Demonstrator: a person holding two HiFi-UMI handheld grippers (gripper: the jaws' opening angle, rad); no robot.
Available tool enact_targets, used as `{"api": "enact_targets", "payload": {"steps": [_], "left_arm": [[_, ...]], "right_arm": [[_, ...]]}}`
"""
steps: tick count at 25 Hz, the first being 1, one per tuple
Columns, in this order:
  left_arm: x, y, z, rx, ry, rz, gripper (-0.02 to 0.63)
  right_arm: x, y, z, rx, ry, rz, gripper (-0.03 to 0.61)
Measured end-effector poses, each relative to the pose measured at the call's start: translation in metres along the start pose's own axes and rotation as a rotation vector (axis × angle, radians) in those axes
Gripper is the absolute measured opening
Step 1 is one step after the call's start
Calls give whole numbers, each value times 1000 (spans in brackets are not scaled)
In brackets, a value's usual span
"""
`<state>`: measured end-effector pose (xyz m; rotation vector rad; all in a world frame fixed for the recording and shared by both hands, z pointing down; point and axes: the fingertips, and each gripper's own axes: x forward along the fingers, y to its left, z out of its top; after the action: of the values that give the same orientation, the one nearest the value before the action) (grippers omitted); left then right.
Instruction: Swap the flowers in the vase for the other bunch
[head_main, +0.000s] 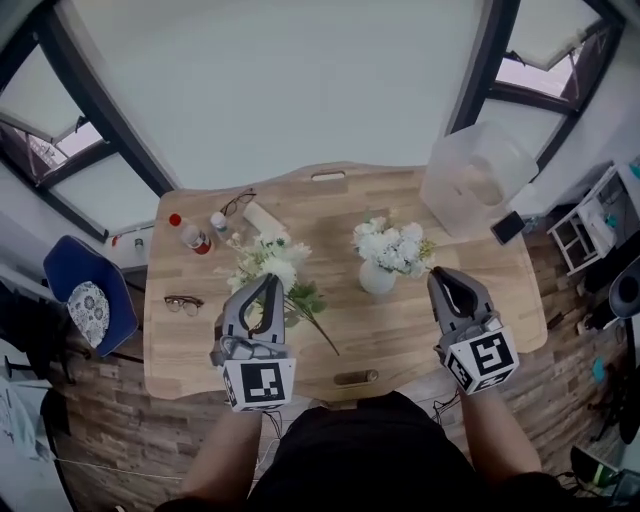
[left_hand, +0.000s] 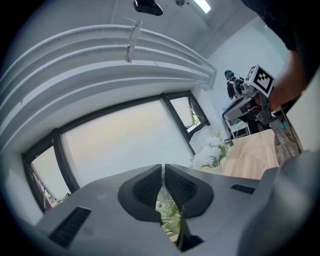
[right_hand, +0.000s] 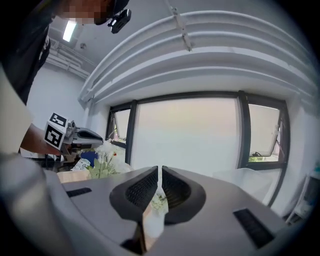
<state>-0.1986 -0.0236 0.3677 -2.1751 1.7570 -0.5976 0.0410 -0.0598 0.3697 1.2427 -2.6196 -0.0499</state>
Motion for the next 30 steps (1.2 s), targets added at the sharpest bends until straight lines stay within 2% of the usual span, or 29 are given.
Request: {"api": "enact_targets", "payload": {"steps": [3,7,9,11,15,20,27,30], "left_arm": [[12,-4,3,5,34,34,23],[26,-9,7,26,80,66,23],[29,-10,12,53,95,83,23],[30,-12,18,79,113,99,23],[29,-13,15,79,161,127,23],[31,-14,5,79,177,105,23],[31,2,8,91,120,87,23],[33,6,10,89,96,84,23]], "right_arm": [[17,-16,-3,-42,42,27,28],[34,-18,3,-96,28,116,32],[44,-14,1,-90,33,172,61],[53,-13,-5,-75,48,221,132],[63,-8,-17,-71,102,289,156],[77,-8,-40,-70,194,272,156],[82,-9,-60,-64,279,229,154],[80,-7,-55,-76,270,224,90]]}}
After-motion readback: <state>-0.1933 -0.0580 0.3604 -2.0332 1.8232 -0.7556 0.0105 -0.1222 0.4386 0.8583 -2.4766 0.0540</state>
